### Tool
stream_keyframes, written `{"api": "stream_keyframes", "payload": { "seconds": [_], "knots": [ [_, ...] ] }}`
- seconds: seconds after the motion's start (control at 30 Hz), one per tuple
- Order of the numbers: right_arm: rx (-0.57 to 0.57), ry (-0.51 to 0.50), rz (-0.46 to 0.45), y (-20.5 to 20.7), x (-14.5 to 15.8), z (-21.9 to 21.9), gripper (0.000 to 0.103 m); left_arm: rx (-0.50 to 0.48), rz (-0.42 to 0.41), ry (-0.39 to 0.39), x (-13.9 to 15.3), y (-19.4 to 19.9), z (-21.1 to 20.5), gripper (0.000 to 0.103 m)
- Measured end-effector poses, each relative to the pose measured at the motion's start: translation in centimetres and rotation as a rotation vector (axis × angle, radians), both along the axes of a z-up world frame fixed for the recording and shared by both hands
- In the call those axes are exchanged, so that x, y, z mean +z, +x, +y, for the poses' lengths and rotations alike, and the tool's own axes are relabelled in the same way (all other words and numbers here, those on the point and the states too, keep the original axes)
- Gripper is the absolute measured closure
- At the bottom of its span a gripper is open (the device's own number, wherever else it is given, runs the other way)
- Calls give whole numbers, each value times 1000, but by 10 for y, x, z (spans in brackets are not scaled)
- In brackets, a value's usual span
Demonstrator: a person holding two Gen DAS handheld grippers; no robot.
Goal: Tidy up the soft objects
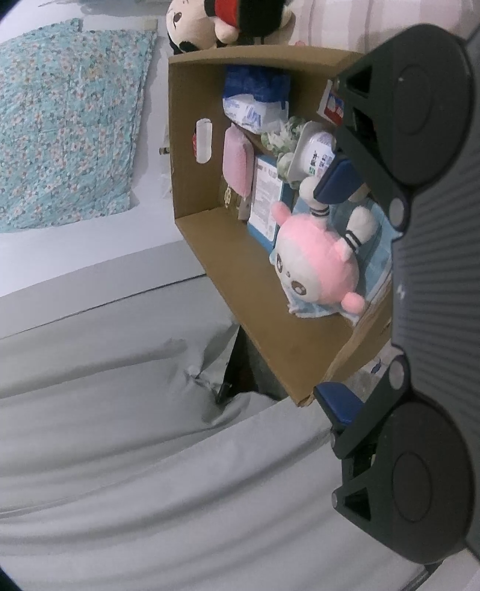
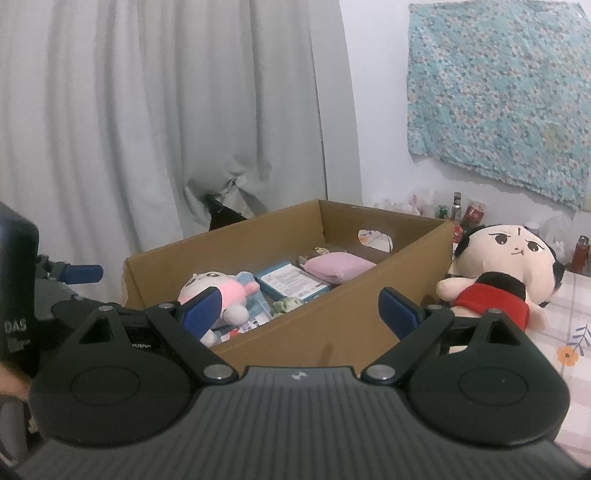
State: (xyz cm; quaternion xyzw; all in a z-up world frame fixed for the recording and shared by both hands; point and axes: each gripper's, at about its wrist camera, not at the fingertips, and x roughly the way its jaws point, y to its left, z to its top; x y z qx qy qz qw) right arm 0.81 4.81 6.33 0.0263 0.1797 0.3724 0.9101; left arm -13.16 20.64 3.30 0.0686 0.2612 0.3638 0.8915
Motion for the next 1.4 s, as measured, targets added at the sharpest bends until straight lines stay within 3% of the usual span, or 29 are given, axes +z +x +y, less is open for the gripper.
{"api": "stream_keyframes", "payload": {
  "seconds": [0.3, 1.4],
  "knots": [
    [-19, 20, 20, 0, 2, -8, 11, 10, 18, 46, 0, 4, -9, 0],
    [5, -9, 13, -4, 0, -1, 10, 3, 17, 33, 2, 4, -15, 1]
  ]
}}
